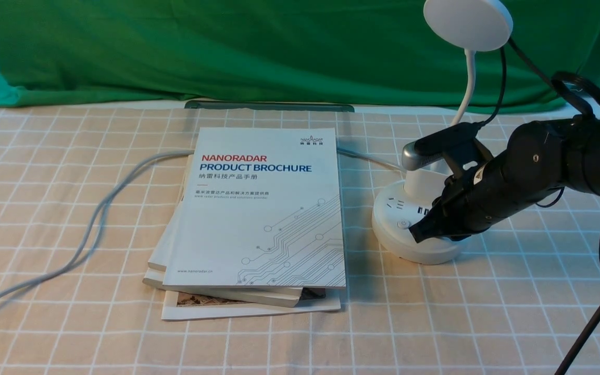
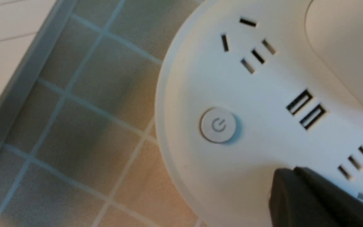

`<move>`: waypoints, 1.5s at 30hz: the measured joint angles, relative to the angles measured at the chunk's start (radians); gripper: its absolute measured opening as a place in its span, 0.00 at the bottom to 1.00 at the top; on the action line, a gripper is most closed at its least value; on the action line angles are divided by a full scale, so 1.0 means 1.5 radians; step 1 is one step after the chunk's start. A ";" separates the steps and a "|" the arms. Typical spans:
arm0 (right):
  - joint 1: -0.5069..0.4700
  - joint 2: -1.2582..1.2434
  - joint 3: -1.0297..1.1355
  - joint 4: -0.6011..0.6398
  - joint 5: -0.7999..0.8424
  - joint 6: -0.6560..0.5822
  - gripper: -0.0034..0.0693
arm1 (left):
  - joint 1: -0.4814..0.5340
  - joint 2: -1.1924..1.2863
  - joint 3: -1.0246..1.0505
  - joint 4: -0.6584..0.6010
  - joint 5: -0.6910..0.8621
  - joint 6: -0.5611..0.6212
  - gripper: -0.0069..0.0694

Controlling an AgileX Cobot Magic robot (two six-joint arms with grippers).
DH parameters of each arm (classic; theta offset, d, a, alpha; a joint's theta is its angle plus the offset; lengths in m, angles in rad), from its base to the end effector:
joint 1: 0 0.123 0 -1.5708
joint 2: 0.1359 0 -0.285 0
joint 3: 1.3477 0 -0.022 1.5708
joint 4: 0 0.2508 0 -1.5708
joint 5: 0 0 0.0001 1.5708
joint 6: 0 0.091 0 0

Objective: Turn on the table lamp on the light coffee tablecloth with your hand.

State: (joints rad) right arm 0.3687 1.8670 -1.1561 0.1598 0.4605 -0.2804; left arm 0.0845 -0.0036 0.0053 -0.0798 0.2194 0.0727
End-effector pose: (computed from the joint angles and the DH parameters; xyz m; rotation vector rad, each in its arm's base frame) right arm 0.3508 0.1424 0.1731 -0.6873 2.5658 0.1704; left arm 0.0556 0.0031 0.1917 -0.0635 1.7030 0.0443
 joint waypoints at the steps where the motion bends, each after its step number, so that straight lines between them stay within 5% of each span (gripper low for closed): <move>1: 0.001 -0.010 0.005 0.004 0.010 0.003 0.09 | 0.000 0.000 0.000 0.000 0.000 0.000 0.12; 9: 0.007 -0.173 0.095 0.012 0.018 0.037 0.09 | 0.000 0.000 0.000 0.000 0.000 0.000 0.12; 16: 0.006 -0.477 0.224 0.013 -0.008 0.052 0.09 | 0.000 0.000 0.000 0.000 0.000 0.002 0.12; 31: 0.006 -0.825 0.243 -0.049 0.026 0.034 0.10 | 0.000 0.000 0.000 0.000 0.000 0.004 0.12; 45: 0.006 -0.990 0.512 -0.052 -0.291 0.018 0.17 | 0.000 0.000 0.000 0.000 0.000 0.004 0.12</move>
State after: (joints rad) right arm 0.3776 0.3819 -0.3874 0.0813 0.0242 -0.2533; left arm 0.0845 -0.0036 0.0053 -0.0798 0.2194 0.0789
